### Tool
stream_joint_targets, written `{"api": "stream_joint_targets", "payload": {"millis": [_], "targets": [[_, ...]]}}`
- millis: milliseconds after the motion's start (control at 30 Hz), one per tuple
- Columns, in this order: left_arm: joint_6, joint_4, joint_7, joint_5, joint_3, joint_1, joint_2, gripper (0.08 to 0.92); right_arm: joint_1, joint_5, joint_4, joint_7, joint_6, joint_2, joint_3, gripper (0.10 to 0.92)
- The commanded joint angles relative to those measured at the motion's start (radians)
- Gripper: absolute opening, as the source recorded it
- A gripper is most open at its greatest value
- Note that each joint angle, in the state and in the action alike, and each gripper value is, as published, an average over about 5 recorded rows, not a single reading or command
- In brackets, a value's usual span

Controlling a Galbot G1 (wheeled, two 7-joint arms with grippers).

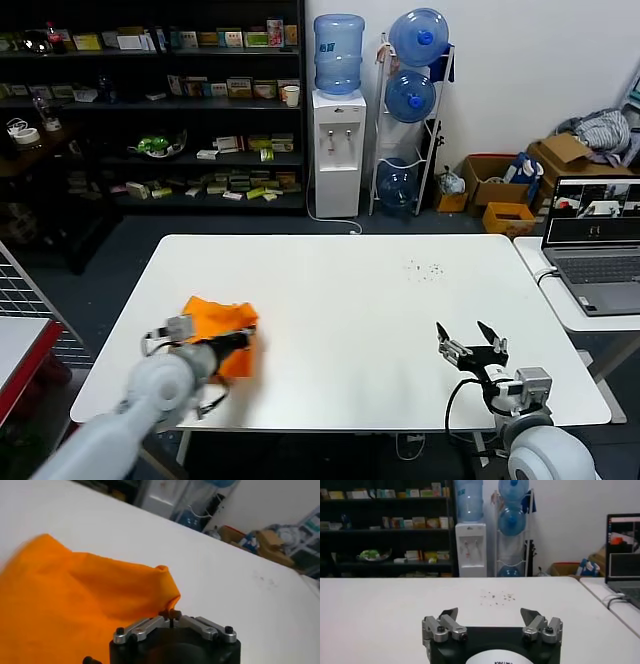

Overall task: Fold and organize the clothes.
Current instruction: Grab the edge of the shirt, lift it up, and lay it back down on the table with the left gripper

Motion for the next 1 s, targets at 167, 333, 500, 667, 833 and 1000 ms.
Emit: {"api": "stream_joint_targets", "payload": {"millis": [167, 333, 500, 667, 833, 1000], "targets": [[-0.030, 0.362, -0.114, 0.077, 0.332, -0.299, -0.548, 0.094, -0.103, 0.007, 0.027, 0.013, -0.011, 0.027, 0.096, 0.823], [-0.034, 0.367, -0.106, 0.102, 0.326, -0.281, -0.541, 0.094, -0.078, 0.008, 0.016, 0.015, -0.013, 0.027, 0.068, 0.823], [-0.036, 0.367, -0.101, 0.118, 0.319, -0.268, -0.540, 0.094, -0.060, 0.012, 0.006, 0.015, -0.014, 0.019, 0.054, 0.823], [-0.038, 0.373, -0.082, 0.137, 0.315, -0.269, -0.548, 0.094, -0.051, 0.013, -0.001, 0.012, -0.012, 0.017, 0.044, 0.823], [-0.068, 0.363, -0.004, 0.201, 0.295, -0.256, -0.549, 0.100, -0.044, 0.009, -0.005, -0.020, 0.017, 0.015, 0.040, 0.823], [-0.139, 0.237, 0.113, 0.303, 0.241, -0.172, -0.489, 0.211, -0.034, -0.013, -0.030, -0.106, 0.103, 0.007, 0.038, 0.823]]}}
